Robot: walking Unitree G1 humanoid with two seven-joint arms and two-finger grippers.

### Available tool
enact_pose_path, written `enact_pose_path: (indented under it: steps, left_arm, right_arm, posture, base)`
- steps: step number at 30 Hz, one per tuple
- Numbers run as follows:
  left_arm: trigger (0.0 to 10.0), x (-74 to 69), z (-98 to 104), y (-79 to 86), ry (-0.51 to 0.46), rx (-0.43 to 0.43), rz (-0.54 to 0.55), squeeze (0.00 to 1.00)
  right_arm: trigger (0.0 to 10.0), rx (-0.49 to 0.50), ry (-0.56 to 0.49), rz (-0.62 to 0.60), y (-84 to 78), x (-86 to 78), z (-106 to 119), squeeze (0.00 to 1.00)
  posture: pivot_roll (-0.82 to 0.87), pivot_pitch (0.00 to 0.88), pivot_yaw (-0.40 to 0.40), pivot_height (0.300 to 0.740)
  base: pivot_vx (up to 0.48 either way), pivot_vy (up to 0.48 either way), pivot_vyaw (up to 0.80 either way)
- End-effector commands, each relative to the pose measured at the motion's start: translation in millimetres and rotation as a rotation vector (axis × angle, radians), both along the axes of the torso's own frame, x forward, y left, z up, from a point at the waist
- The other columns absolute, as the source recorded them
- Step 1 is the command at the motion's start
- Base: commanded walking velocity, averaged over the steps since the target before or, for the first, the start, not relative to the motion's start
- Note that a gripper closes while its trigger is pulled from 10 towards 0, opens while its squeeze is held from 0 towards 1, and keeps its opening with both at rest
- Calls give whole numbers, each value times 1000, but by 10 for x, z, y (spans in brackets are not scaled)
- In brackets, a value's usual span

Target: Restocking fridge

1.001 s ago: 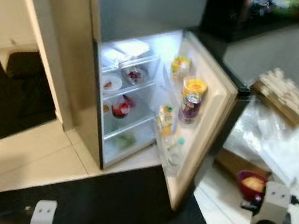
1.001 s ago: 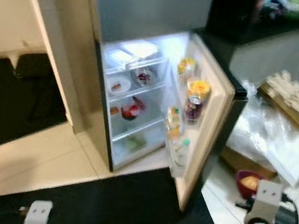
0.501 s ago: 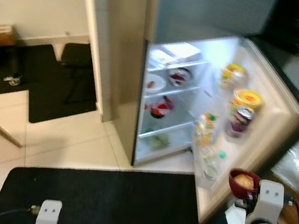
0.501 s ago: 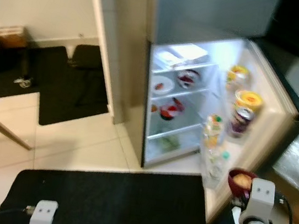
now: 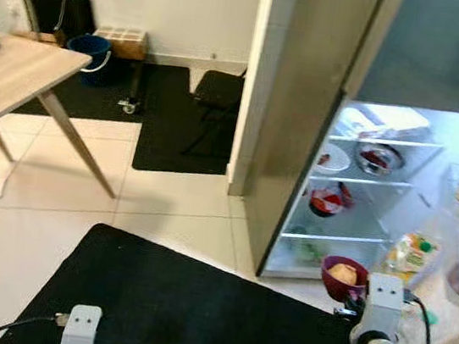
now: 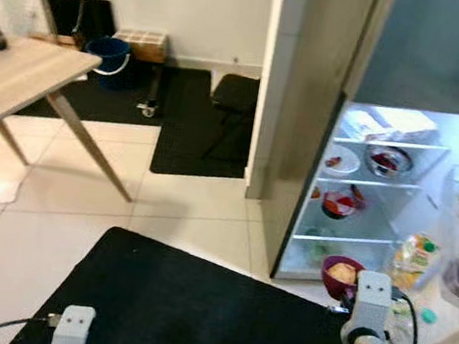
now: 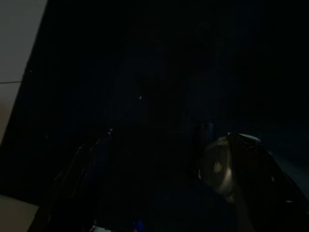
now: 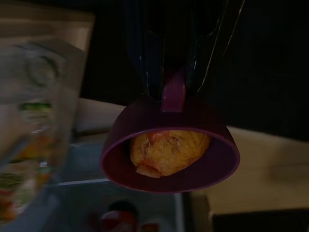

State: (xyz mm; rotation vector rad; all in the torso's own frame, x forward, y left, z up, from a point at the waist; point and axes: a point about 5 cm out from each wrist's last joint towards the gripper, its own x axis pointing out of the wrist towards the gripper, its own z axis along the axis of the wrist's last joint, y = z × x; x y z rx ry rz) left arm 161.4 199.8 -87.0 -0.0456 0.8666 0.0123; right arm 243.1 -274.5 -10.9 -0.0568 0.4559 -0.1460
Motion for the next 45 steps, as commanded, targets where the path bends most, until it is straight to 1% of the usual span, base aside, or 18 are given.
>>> enact_pose_path:
  steps: [1,2,5,6,8,9,13,14,15,16,18,19,21,27,31,38,42,45]
  left_arm:
    - [10000,-13,-15,-51,14,-2,-35,0]
    - [10000,-13,-15,-51,14,-2,-35,0]
    - [10000,-17,-21,-74,19,-5,-48,0]
    - [10000,-17,-21,-74,19,-5,-48,0]
    - [10000,-21,-25,-88,23,-3,-58,0]
    - [10000,-21,-25,-88,23,-3,-58,0]
    - [10000,-33,-33,-110,30,6,-82,0]
    - [10000,-46,-40,-114,35,11,-88,0]
    - [10000,-46,-40,-114,35,11,-88,0]
    - [10000,-55,-44,-117,39,15,-92,0]
    - [10000,-81,-56,-117,48,24,-92,0]
    - [10000,-107,-67,-116,58,29,-91,0]
    - [10000,-119,-72,-116,62,31,-91,0]
    - [10000,-259,-133,-153,117,31,-119,0]
    - [10000,-284,-144,-169,127,29,-134,0]
    - [10000,-320,-162,-234,147,11,-185,0]
    - [10000,-304,-161,-266,150,-15,-188,0]
    - [10000,-261,-148,-288,142,-36,-187,0]
  right_arm:
    - [10000,-25,32,0,23,-36,-48,0]
    - [10000,-25,32,0,23,-36,-48,0]
    - [10000,-40,98,-12,53,-154,-164,0]
    - [10000,-40,98,-12,53,-154,-164,0]
    - [10000,-55,129,-9,85,-230,-231,0]
    - [10000,-55,129,-9,85,-230,-231,0]
    - [10000,-23,177,-19,154,-366,-349,0]
    - [10000,-19,203,-18,176,-424,-395,0]
    - [10000,-19,203,-18,176,-424,-395,0]
    - [10000,-16,220,-17,191,-464,-426,0]
    - [10000,-18,265,-34,202,-580,-500,0]
    - [10000,-17,300,-49,207,-668,-552,0]
    - [10000,-17,315,-54,211,-703,-573,0]
    - [10000,0,426,-60,285,-962,-723,0]
    - [10000,-13,445,-48,310,-982,-741,0]
    - [10000,0,442,-48,329,-946,-735,0]
    - [10000,2,447,-38,348,-935,-738,0]
    - [10000,13,452,-29,369,-937,-745,0]
  posture:
    - [-29,0,-8,739]
    - [-29,0,-8,739]
    - [-27,0,-10,739]
    - [-27,0,-10,739]
    - [-27,0,-10,739]
    - [-27,0,-10,739]
    - [-25,0,-9,739]
    - [-25,0,-9,739]
    - [-25,0,-9,739]
    - [-25,0,-9,739]
    - [-23,0,-10,739]
    - [-25,0,-10,739]
    - [-25,0,-10,739]
    - [-22,0,-16,739]
    - [-22,0,-16,739]
    - [-20,0,-16,739]
    - [-20,0,-16,739]
    - [-20,0,-16,739]
  base:
    - [0,0,800]
    - [0,0,800]
    - [0,0,0]
    - [0,0,0]
    - [0,0,0]
    - [0,0,0]
    - [0,0,0]
    - [0,0,0]
    - [0,0,0]
    - [0,0,0]
    - [0,0,0]
    - [0,0,0]
    - [0,0,0]
    - [0,0,0]
    - [0,0,0]
    - [0,0,0]
    - [0,0,0]
    - [0,0,0]
